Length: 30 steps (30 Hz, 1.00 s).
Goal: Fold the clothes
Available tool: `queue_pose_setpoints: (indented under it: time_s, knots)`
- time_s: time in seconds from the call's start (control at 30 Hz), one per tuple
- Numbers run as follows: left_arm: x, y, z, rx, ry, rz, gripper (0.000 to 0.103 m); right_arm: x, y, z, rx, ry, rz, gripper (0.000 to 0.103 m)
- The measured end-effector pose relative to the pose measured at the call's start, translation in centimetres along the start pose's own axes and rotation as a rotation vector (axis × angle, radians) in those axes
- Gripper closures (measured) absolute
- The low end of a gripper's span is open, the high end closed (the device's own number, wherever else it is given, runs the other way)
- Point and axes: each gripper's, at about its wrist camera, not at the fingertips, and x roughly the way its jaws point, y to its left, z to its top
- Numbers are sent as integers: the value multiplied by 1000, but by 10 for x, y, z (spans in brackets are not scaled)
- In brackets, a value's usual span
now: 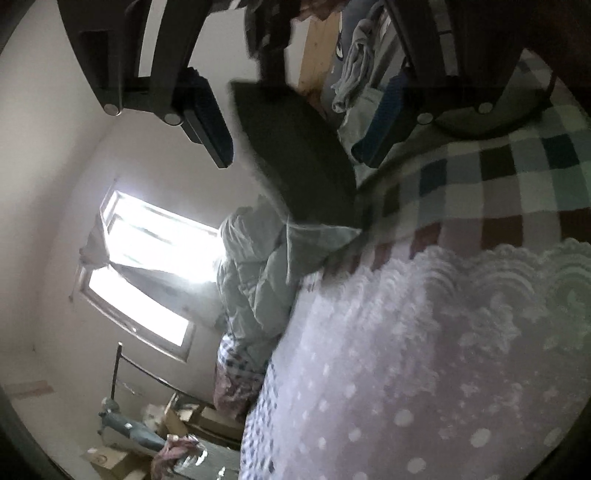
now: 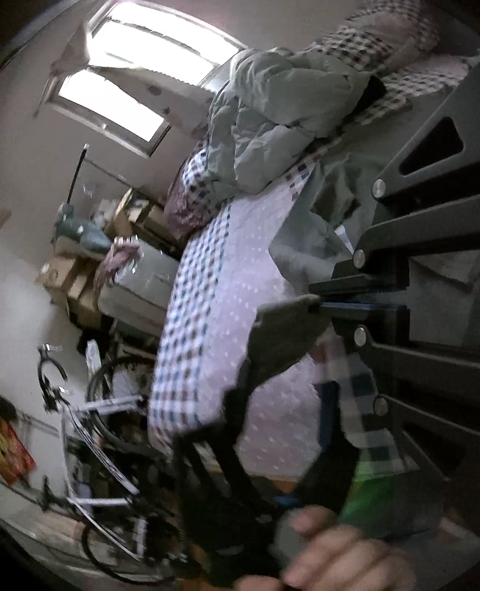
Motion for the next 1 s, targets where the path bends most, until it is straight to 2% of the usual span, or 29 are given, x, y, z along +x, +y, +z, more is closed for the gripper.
queue_pose_setpoints:
  time_s: [0.17,0.4,0.47,0.53,0.63,0.73,0.9,1.0]
  knots:
    - [8,3,0,-4,3,25,27,3,17,-17,-45,25,20,101]
    - [7,4,0,30,-16,93,28,2,17,-26,-51,33,29,101]
    - [7,3,0,50,-9,123,39,0,18,-28,-47,32,33,101]
    - [9,2,-1,74,-3,158,70,0,19,-30,-44,33,34,101]
    - [9,-4,-3,122,-10,203,93,0,20,-33,-39,36,36,101]
    - [2,-17,-2,191,-51,237,100,0,22,-34,-33,38,39,101]
    - [-18,-64,11,340,-169,237,101,-3,24,-36,3,31,43,98]
    - [-27,-104,22,459,-239,234,102,-12,17,-39,72,17,47,87]
